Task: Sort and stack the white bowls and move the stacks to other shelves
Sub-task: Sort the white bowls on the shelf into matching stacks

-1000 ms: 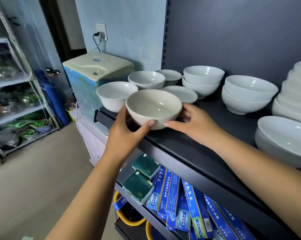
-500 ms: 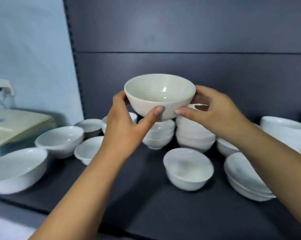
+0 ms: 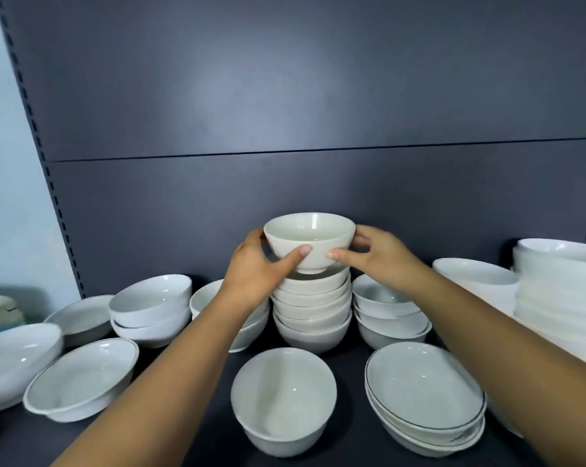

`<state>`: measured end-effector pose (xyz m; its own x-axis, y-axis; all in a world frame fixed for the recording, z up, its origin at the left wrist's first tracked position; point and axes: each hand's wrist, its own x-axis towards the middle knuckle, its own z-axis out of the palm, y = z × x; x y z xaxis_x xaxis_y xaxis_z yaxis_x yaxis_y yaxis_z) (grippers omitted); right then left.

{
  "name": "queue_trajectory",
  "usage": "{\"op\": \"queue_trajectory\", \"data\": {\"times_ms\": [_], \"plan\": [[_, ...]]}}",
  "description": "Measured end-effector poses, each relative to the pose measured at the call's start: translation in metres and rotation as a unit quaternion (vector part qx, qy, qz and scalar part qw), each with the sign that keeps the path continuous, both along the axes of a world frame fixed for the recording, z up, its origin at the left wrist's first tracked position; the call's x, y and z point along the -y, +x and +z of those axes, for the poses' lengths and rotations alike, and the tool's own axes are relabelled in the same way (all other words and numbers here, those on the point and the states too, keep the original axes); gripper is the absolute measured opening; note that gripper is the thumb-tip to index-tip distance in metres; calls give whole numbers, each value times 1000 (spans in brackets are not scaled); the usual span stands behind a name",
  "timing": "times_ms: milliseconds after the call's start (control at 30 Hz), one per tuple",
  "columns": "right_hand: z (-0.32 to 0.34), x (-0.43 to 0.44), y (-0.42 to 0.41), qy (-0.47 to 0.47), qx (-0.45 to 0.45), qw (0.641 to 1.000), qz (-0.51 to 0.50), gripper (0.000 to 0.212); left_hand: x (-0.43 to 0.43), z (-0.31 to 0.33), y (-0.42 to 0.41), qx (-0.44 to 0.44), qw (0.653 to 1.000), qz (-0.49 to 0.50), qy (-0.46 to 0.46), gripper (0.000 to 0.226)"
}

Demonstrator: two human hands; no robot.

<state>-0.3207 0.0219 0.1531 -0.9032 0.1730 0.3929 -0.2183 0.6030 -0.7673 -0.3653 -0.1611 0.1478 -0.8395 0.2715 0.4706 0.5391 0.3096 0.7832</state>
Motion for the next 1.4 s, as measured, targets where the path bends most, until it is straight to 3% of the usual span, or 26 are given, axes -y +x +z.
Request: {"op": "queue_trajectory", "data": {"times_ms": [267,467,600,733,800,867,967,1033,1133,1267,1333,1400], "plan": [[-21,-7,-17,49,5,999,-18,48,-2,-28,-15,13,1000,0,8,52],[-30,-8,-22,65,13,998,-13,58,-3,-36,-11,17,999,-11,40,33],[-33,-8,-23,51,20,998,6,82,-7,-40,-10,11,999,-14,36,50],[-28,-6,-20,46,38,998,24,59,-6,-44,-9,13,1000,1,11,68],[-22,-3,-10,56,57,997,17,48,-2,-42,-4,9,1000,11,-17,61],[-16,1,6,126,63,990,-14,37,8,-38,4,-8,998,17,-56,47],[-4,17,38,241,34,967,-71,39,37,-35,27,-55,991,22,-117,32],[2,40,61,221,9,973,-71,37,63,-39,44,-78,986,41,-143,31],[-6,96,91,178,-32,983,-35,34,118,-55,71,-62,991,36,-111,18],[-51,176,118,107,-4,994,20,37,195,-88,94,-18,995,82,-54,5],[-84,211,120,94,12,995,22,30,229,-110,97,-26,992,105,-62,11],[-111,238,118,116,36,993,-11,36,254,-126,95,-50,987,115,-96,21]]}}
